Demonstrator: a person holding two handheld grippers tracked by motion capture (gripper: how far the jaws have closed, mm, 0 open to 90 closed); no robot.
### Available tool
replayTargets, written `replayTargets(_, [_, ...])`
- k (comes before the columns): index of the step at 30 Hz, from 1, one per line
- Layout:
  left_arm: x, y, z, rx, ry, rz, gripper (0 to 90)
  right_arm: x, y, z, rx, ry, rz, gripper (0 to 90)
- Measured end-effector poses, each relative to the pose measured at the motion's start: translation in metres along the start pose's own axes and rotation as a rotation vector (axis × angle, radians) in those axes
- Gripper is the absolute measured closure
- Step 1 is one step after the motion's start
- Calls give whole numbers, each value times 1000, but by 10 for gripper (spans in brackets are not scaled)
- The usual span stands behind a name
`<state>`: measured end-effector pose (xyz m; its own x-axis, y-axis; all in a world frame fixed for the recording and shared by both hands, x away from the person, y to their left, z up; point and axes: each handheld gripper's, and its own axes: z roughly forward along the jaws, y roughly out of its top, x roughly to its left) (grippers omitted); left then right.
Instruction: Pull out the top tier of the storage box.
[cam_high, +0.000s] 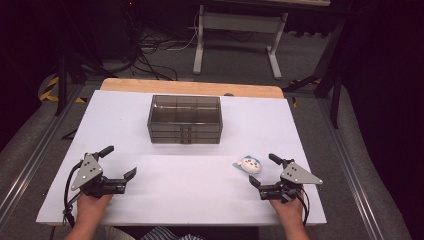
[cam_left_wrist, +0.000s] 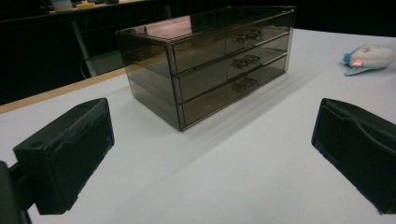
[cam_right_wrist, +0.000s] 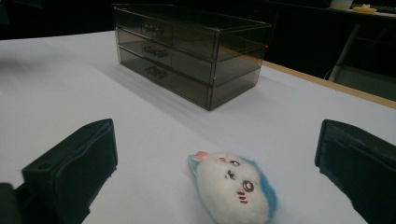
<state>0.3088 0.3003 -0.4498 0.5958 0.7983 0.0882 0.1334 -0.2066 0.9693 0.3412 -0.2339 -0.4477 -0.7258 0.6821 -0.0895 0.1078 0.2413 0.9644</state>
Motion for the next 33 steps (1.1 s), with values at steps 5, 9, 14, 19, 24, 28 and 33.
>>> replayTargets(5, [2,0,1,28,-6,-19,11,0,0,0,-3,3,2,0])
replayTargets(9, [2,1,2,53,-9,-8,15,-1,0,0,5,6,7,0])
replayTargets(14, [0,2,3,72,-4,18,16,0,1,0,12,5,7,0])
replayTargets(19, [-3,2,4,79,3,42,16,1,2,1,20,-2,-7,0])
replayTargets(24, [-2,1,7,85,-7,34,16,3,3,4,43,18,-7,0])
replayTargets(28, [-2,1,8,85,-13,23,16,5,6,5,41,24,-12,0])
replayTargets(33, [0,0,9,80,-10,18,12,6,10,11,49,41,-17,0])
